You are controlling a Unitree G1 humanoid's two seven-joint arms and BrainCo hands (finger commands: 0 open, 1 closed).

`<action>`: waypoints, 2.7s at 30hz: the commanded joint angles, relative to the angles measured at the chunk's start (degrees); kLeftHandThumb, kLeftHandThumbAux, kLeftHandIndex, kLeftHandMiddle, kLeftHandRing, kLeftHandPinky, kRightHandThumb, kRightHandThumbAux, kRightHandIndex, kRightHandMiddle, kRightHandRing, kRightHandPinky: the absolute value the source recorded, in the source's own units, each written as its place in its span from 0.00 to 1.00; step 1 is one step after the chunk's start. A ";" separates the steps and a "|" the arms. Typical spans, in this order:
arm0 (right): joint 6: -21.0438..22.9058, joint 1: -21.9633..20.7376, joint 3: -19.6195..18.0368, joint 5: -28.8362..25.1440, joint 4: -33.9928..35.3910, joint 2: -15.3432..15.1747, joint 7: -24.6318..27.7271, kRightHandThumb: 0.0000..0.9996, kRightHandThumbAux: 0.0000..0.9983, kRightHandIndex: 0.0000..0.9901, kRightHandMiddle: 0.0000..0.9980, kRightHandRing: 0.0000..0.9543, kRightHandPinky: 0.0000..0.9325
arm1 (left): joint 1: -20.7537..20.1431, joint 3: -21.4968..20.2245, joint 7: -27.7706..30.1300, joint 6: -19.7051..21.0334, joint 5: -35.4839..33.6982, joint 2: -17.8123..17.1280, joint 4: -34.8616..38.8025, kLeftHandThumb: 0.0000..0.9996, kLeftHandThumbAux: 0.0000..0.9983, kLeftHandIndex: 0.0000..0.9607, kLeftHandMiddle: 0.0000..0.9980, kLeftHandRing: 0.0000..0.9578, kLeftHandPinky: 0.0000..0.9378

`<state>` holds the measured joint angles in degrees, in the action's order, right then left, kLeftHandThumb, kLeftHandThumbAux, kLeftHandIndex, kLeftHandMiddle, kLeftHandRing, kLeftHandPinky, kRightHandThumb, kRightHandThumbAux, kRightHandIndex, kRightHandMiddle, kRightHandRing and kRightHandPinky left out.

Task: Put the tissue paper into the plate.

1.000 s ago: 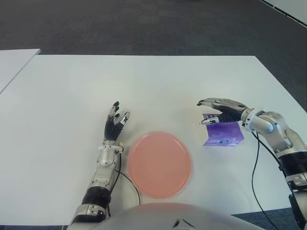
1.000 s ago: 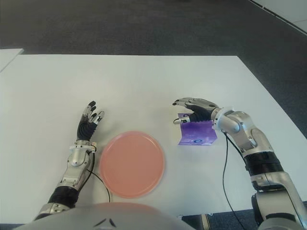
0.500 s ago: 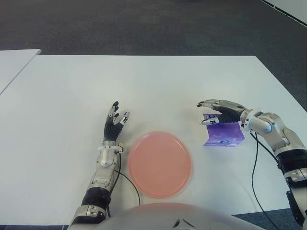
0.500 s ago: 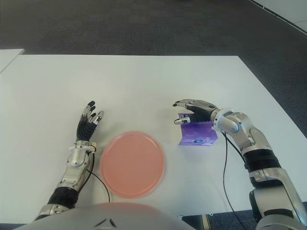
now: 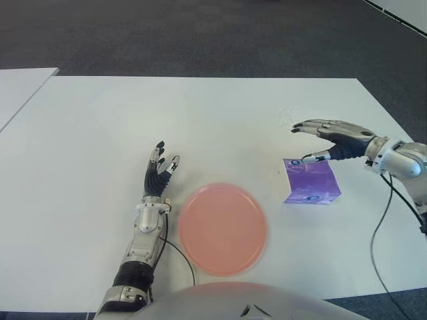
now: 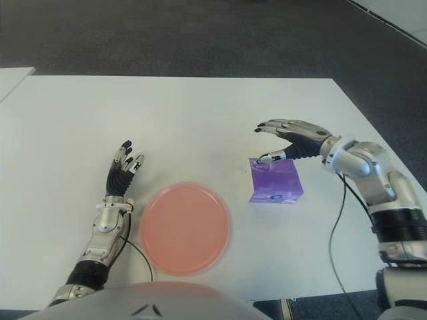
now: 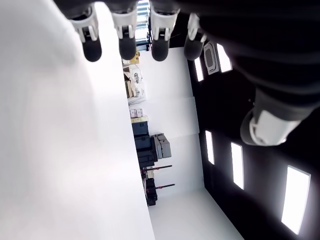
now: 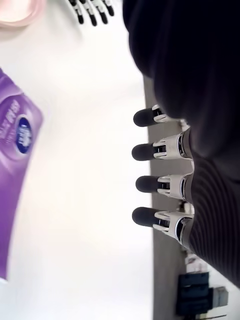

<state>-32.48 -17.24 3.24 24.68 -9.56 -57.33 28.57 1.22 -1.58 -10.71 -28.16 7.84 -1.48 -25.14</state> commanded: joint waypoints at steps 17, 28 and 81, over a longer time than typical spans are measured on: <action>1.06 13.08 -7.50 7.82 9.39 -0.42 -11.21 0.32 0.13 0.00 0.00 0.00 0.00 | 0.25 -0.48 0.13 1.99 -0.74 -0.09 0.44 0.00 0.51 0.00 0.00 0.00 0.00; -0.38 16.56 -10.32 5.71 9.91 -1.91 -10.42 0.33 0.13 0.00 0.00 0.00 0.00 | 0.11 -0.43 0.86 2.22 -1.15 -0.73 0.48 0.01 0.49 0.00 0.00 0.00 0.00; -2.58 14.94 2.36 13.86 5.14 -1.73 -8.72 0.28 0.14 0.00 0.00 0.00 0.00 | 1.51 -0.20 0.11 4.26 -0.73 -1.01 2.81 0.03 0.51 0.00 0.00 0.00 0.00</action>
<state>-34.29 -1.79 4.11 37.81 -3.60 -59.47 19.41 2.03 -1.50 -10.66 -24.82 7.13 -2.50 -22.65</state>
